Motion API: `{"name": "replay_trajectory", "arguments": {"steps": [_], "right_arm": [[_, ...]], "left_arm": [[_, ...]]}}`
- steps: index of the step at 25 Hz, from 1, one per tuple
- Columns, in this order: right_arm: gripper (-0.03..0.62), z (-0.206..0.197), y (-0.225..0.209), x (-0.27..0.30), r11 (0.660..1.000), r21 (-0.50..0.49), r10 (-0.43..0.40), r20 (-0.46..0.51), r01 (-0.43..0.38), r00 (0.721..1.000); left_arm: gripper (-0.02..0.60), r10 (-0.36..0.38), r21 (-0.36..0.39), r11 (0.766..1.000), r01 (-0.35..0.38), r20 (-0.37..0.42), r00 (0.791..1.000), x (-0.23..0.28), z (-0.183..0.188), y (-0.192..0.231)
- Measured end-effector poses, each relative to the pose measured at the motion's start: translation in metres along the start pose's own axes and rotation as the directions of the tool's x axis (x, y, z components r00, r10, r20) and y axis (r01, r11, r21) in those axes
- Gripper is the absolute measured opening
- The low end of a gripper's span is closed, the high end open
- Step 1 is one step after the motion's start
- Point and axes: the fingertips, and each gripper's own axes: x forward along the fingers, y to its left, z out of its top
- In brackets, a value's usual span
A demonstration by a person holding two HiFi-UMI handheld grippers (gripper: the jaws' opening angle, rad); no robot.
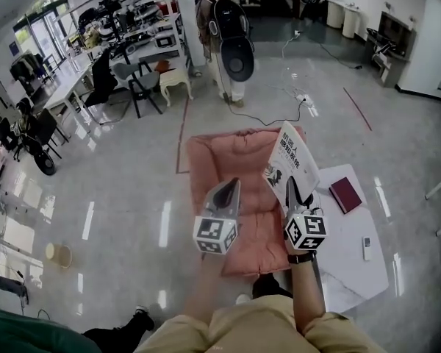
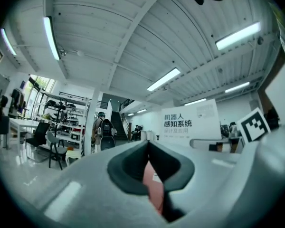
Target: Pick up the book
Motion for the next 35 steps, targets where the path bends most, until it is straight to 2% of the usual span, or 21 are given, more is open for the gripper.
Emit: {"name": "replay_trajectory", "arguments": {"steps": [6, 9, 12, 17, 25, 35], "right_arm": [[0.048, 0.060, 0.041, -0.012, 0.997, -0.067, 0.041, 0.091, -0.035, 0.995], [0.048, 0.075, 0.055, -0.022, 0.993, -0.112, 0.059, 0.120, -0.045, 0.991], [0.048, 0.084, 0.067, -0.029, 0.990, -0.132, 0.068, 0.136, -0.050, 0.988], [0.048, 0.089, 0.076, -0.033, 0.991, -0.119, 0.071, 0.133, -0.055, 0.989], [0.048, 0.079, 0.072, -0.032, 0.989, -0.138, 0.068, 0.110, -0.053, 0.992], [0.048, 0.095, 0.076, -0.029, 0.986, -0.156, 0.081, 0.128, -0.060, 0.988]], "left_arm": [[0.002, 0.032, 0.037, 0.999, -0.035, 0.067, 0.997, -0.027, 0.044, 0.005], [0.002, 0.066, 0.075, 0.995, -0.073, 0.087, 0.994, -0.039, 0.053, 0.005], [0.002, 0.098, 0.078, 0.991, -0.107, 0.107, 0.989, -0.050, 0.061, 0.009], [0.002, 0.105, 0.070, 0.991, -0.114, 0.119, 0.987, -0.057, 0.071, 0.010], [0.002, 0.099, 0.065, 0.992, -0.108, 0.119, 0.988, -0.054, 0.065, 0.007], [0.002, 0.089, 0.057, 0.994, -0.097, 0.122, 0.989, -0.050, 0.071, 0.006]]}}
